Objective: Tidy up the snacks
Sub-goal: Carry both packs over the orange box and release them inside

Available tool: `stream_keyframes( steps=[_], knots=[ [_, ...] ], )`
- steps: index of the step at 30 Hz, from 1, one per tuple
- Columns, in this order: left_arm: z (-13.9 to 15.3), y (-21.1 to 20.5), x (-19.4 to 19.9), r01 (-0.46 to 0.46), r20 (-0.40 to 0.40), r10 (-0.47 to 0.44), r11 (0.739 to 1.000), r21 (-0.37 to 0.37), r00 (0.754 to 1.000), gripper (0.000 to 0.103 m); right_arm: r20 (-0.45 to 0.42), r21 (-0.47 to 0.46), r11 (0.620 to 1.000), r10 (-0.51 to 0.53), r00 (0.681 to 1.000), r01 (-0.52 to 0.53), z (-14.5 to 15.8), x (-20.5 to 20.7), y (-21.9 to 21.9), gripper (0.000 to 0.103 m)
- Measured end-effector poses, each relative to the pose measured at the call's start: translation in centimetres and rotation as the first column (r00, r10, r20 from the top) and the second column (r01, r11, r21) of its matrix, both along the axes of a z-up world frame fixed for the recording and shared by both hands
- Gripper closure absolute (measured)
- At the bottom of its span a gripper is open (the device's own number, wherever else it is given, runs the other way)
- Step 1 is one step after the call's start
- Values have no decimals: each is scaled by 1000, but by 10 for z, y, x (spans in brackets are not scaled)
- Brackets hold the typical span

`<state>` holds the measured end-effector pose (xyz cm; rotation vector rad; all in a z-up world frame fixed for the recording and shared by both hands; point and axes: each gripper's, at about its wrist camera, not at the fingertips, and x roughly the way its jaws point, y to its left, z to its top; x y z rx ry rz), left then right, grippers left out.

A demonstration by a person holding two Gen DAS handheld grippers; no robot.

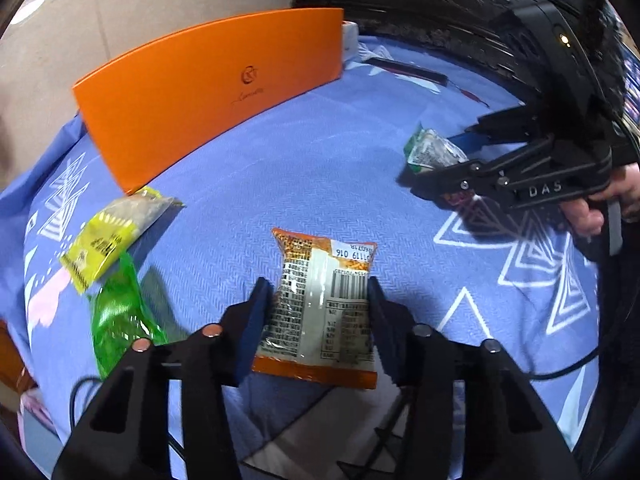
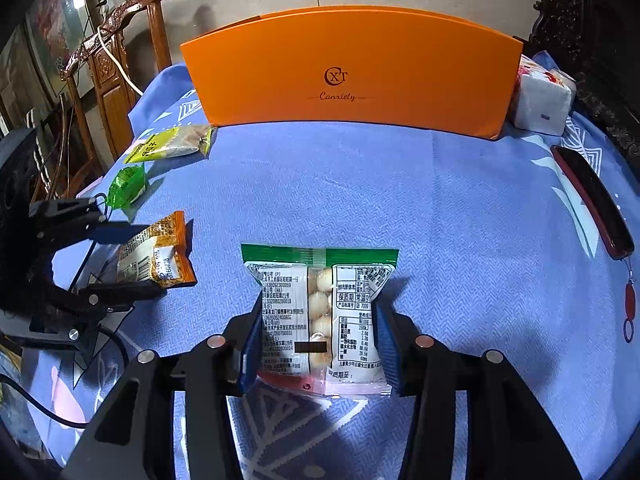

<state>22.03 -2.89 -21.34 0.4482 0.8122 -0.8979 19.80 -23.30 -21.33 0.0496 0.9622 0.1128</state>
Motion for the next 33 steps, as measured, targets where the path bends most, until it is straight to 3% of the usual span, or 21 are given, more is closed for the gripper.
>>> stream_keyframes(
  steps=[7, 13, 16, 21, 27, 33],
  knots=[
    [12, 1, -14, -124, -11, 124, 991, -44, 992, 61, 4, 75, 997, -33, 999, 33, 9, -11, -12, 57],
    [56, 10, -21, -209, 31, 215, 969, -136, 976, 61, 61, 90, 996, -35, 998, 30, 32, -23, -17, 56],
    [86, 7, -13, -248, 67, 262, 955, -164, 963, 61, 131, 88, 996, -34, 991, 23, 61, -23, -22, 56],
    [144, 4, 16, -328, 95, 357, 917, -228, 929, 61, 264, 88, 996, -51, 963, 29, 115, -9, -37, 56],
    [207, -19, 63, -386, 137, 443, 869, -310, 886, 61, 407, 97, 995, -56, 912, 18, 185, 39, -59, 56],
    [231, -44, 129, -482, 112, 540, 813, -326, 835, 61, 447, 93, 995, -69, 892, 31, 211, 98, -68, 56]
  ],
)
